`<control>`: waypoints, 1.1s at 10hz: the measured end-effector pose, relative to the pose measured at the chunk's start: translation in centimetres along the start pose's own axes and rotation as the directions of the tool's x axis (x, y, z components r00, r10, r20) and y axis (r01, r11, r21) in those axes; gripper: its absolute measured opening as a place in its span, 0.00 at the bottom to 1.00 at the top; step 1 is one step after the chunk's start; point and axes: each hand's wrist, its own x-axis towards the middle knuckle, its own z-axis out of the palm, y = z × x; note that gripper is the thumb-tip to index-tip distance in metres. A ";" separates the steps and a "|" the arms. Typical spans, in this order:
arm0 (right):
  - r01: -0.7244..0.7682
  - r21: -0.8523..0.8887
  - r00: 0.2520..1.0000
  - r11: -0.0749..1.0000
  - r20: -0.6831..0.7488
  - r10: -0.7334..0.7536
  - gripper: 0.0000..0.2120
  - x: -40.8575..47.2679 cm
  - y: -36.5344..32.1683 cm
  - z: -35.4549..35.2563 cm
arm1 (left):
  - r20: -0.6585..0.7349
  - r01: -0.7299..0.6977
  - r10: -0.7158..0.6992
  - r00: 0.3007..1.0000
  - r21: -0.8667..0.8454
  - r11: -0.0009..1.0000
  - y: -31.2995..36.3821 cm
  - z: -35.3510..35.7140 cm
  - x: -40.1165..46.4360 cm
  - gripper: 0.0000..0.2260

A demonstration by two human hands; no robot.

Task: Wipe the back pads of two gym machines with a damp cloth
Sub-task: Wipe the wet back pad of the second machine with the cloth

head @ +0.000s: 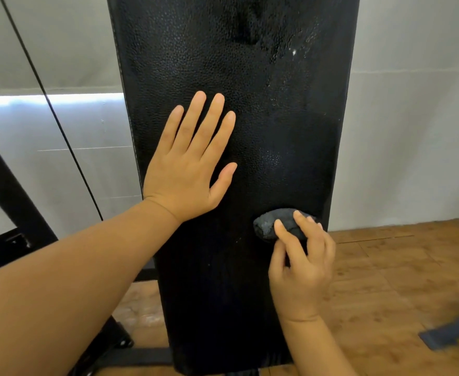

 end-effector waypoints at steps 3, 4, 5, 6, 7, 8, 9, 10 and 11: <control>-0.052 -0.023 0.993 0.998 0.107 0.054 0.13 -2.7 -0.7 -1.0 | 0.025 -0.128 0.129 0.991 -0.014 0.992 0.0 0.1 -0.2 0.27; -0.026 -0.003 0.996 1.000 0.084 0.026 0.11 -1.8 -1.2 -0.6 | 0.023 -0.128 0.129 0.991 -0.011 0.992 0.0 0.0 -0.3 0.27; -0.031 0.004 0.997 1.000 0.067 0.031 0.11 -1.6 -1.8 -0.3 | 0.024 -0.124 0.125 0.992 -0.010 0.992 0.1 0.0 -0.3 0.27; -0.046 0.000 0.997 0.999 0.058 0.046 0.12 -2.0 -2.0 -0.1 | 0.024 -0.123 0.123 0.992 -0.008 0.992 0.1 0.0 -0.3 0.27; -0.003 -0.013 0.995 1.000 0.098 0.004 0.15 -3.3 -1.5 -0.5 | 0.032 -0.121 0.121 0.992 -0.014 0.993 0.2 0.0 -0.3 0.27; 0.033 -0.008 0.985 0.999 0.170 -0.031 0.16 -4.8 -1.2 -1.2 | 0.026 -0.120 0.120 0.992 -0.012 0.993 0.1 -0.1 -0.3 0.27; -0.006 -0.046 0.983 0.999 0.181 0.014 0.13 -4.8 -1.5 -1.3 | 0.031 -0.122 0.123 0.992 -0.014 0.992 0.1 0.0 -0.3 0.27; -0.025 -0.032 0.988 0.999 0.149 0.030 0.12 -3.9 -2.1 -0.8 | 0.029 -0.137 0.138 0.990 -0.029 0.990 0.1 -0.1 -0.3 0.27; 0.015 0.009 0.994 1.000 0.112 -0.016 0.11 -2.8 -2.9 -0.2 | 0.030 -0.161 0.162 0.986 -0.040 0.986 0.1 -0.1 -0.3 0.28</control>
